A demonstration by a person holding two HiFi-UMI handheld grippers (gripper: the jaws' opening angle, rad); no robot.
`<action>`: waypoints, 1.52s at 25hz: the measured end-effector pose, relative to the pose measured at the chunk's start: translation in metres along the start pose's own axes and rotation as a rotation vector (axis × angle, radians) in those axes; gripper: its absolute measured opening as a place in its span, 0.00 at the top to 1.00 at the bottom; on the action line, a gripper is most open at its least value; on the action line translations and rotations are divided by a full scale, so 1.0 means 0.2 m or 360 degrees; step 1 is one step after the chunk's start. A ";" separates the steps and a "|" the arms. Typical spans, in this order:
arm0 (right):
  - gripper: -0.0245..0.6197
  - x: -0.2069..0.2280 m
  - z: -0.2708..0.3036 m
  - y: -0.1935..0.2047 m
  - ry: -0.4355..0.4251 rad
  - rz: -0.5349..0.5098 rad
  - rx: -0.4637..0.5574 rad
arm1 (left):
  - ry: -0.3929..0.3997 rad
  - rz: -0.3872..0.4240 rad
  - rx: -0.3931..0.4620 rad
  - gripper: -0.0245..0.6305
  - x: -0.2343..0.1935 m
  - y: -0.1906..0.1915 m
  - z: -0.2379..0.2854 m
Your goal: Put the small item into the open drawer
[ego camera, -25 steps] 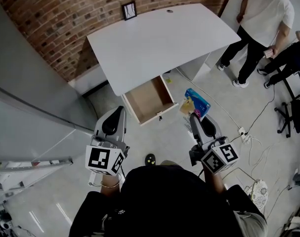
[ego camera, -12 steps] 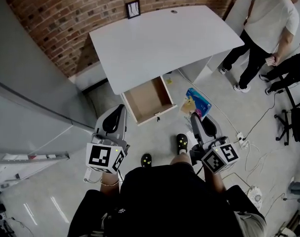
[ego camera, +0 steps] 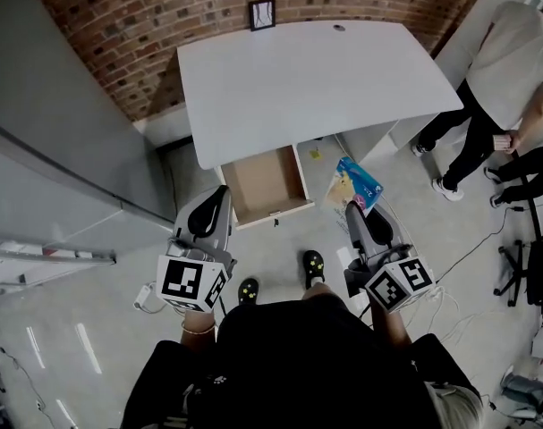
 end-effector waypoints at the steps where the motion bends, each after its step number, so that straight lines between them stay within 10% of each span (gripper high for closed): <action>1: 0.81 0.03 0.02 -0.02 -0.0022 -0.0005 -0.0013 | -0.0027 -0.0008 -0.0004 0.97 0.01 0.00 0.01; 38: 0.81 0.54 0.51 -0.06 -0.0906 -0.0233 -0.0603 | -0.0985 -0.0016 -0.0227 0.97 0.50 0.05 0.02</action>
Point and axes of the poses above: the fingertips, and each gripper's own axes: z forward along the fingers, x to its right, y out of its underside, the point moved 7 cm from there along -z, backward along the fingers, and after that the axes turned 9 degrees about z, right-handed, at the moved point
